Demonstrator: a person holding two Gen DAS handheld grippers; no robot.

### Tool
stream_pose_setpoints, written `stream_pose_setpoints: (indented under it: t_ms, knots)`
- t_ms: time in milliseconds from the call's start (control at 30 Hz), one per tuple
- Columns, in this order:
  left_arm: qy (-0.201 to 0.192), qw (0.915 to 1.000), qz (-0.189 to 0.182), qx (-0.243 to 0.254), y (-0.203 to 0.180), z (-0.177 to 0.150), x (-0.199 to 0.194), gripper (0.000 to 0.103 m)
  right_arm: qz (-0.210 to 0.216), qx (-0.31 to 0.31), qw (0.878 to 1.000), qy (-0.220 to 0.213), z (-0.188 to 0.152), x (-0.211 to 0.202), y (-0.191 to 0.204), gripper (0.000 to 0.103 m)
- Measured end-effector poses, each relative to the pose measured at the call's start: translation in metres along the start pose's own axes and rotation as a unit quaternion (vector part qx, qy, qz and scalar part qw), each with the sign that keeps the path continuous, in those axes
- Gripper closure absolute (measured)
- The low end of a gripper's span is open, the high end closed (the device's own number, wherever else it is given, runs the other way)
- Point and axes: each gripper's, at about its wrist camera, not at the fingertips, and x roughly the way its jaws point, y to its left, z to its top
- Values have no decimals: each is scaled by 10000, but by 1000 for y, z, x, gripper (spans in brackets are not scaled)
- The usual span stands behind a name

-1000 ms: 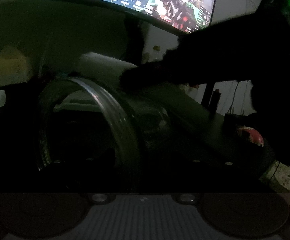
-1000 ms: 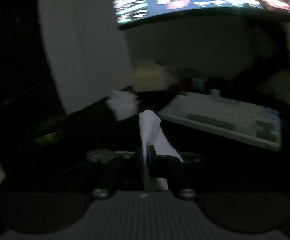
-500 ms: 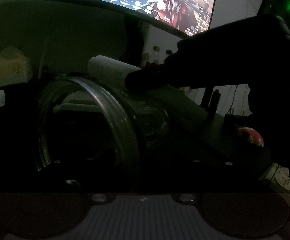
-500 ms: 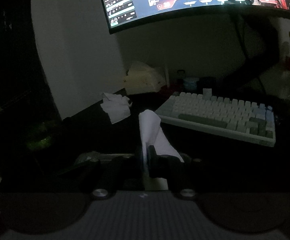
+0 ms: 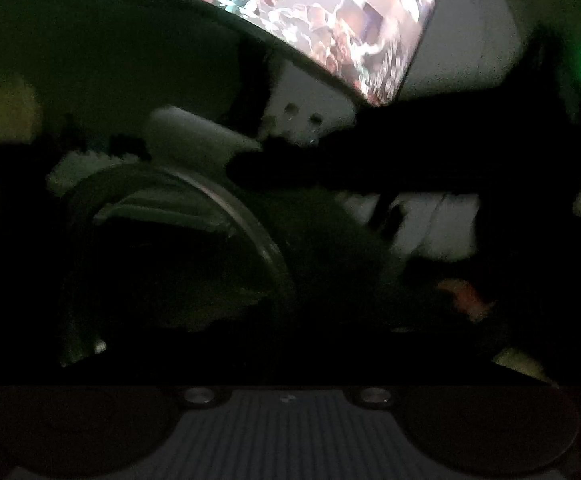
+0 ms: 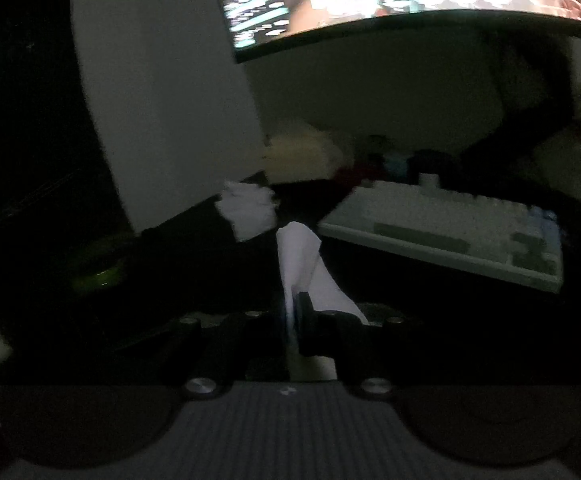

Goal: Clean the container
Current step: 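Rotate the towel inside the jar with the right tool while the left tool holds it, then wipe the jar's inner wall near the mouth with the right tool's towel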

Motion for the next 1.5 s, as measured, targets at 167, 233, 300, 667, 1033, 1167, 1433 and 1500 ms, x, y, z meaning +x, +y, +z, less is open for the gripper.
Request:
stream_pose_setpoints:
  t_ms: [167,233,300,667,1033,1167,1433,1500]
  knots:
    - [-177,9998,-46,-93,4,11,-10,94,-115,136,9998,-21,-1,-3,-13,95]
    - [-189,9990,274,312,-5,9,-12,74,-151,125,9998,-29,-1,-1,-14,95]
    - [-118,9956,571,727,-12,4,-12,42,-194,86,9998,-40,0,0,-13,95]
    - [178,9866,1102,1192,-15,-11,-3,39,161,-334,9992,-120,-2,12,25,95]
    - [117,9895,1134,886,-6,-5,-12,39,-663,7,9977,-173,4,18,-4,94]
    - [62,9897,1179,807,-2,-5,-16,39,-78,-325,9993,-187,1,14,24,93]
    - [10,9898,1242,703,5,1,-17,39,-95,-270,9995,-164,2,18,20,94]
    - [3,9899,1240,683,5,2,-17,39,-164,-184,9996,-154,2,19,14,94]
